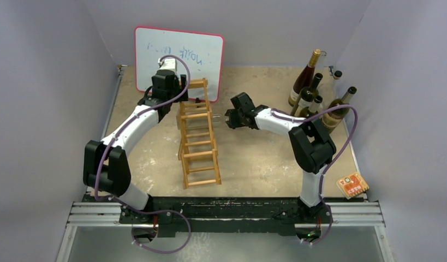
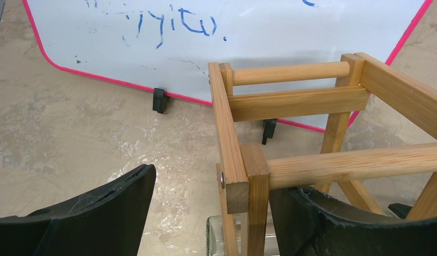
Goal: Take the wine bottle off the wine rack
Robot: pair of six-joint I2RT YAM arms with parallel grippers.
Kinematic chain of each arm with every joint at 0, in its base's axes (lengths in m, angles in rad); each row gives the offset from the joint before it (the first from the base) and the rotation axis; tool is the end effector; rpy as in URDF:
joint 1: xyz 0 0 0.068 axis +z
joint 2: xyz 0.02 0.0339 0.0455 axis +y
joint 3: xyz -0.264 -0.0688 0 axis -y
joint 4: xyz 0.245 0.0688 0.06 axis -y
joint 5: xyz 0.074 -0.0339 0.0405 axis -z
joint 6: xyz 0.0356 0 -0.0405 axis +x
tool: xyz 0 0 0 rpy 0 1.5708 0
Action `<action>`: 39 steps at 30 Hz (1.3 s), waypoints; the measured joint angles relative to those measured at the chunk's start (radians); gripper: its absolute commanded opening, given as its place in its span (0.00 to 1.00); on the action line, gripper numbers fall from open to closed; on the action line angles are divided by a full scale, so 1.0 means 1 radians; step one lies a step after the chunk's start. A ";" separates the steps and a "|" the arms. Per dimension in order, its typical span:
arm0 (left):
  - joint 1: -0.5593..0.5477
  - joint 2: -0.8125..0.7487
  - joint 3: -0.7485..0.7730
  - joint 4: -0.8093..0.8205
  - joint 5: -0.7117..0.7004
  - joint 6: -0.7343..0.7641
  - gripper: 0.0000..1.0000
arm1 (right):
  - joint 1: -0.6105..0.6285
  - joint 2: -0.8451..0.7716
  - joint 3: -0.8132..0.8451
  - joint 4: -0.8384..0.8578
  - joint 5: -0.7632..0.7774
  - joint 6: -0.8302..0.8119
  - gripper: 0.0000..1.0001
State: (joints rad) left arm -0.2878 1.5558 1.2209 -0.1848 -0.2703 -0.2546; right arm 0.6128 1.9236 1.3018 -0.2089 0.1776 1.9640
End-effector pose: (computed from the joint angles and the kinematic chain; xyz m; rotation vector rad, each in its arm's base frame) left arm 0.3490 -0.0934 0.2998 -0.1285 2.0662 -0.0503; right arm 0.3463 0.2358 0.1868 1.7120 1.9912 0.9126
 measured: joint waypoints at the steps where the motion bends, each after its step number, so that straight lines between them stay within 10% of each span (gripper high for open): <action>1: 0.000 0.000 0.000 0.000 -0.003 0.000 0.73 | -0.005 -0.003 -0.004 0.002 0.001 -0.001 0.08; 39: 0.043 0.000 0.000 -0.016 -0.014 -0.016 0.72 | -0.044 -0.228 0.012 -0.200 0.432 -0.248 0.00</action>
State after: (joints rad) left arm -0.2443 1.5558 1.2213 -0.2008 -0.2848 -0.2707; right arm 0.5690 1.6955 1.3140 -0.4088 0.6098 1.7164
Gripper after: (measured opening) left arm 0.718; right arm 0.373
